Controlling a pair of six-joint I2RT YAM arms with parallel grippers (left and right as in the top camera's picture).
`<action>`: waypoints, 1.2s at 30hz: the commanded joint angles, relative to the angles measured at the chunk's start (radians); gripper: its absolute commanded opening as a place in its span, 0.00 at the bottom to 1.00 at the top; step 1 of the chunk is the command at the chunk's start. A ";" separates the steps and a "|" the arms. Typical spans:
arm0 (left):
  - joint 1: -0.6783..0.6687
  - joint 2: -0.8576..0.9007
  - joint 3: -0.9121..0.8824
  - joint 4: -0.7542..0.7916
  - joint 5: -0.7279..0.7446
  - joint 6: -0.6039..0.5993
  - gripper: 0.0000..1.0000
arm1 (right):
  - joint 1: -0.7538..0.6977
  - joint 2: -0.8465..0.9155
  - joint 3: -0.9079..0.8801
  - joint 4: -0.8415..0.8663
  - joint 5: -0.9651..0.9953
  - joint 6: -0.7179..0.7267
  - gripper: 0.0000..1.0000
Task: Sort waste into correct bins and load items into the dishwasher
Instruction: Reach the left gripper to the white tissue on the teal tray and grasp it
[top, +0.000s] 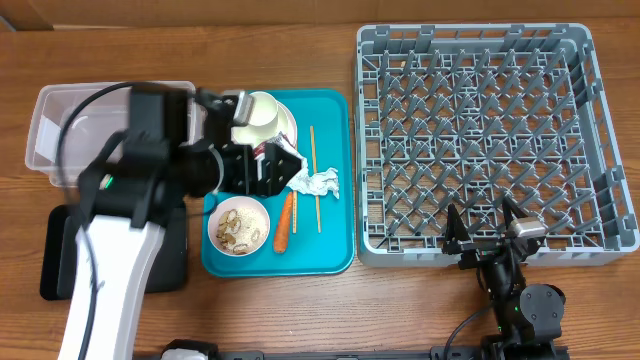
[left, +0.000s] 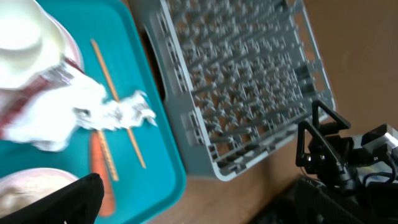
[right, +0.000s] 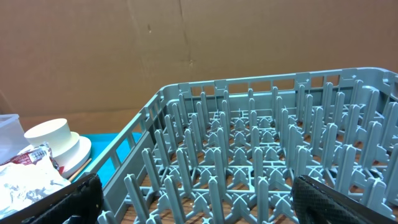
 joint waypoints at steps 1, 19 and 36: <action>-0.006 0.119 0.021 0.001 0.077 -0.039 1.00 | -0.004 -0.009 -0.010 0.003 0.005 0.002 1.00; -0.359 0.291 0.020 0.021 -0.768 -0.732 0.53 | -0.004 -0.009 -0.010 0.003 0.005 0.002 1.00; -0.393 0.612 0.020 0.119 -0.778 -0.863 0.66 | -0.004 -0.009 -0.010 0.003 0.005 0.002 1.00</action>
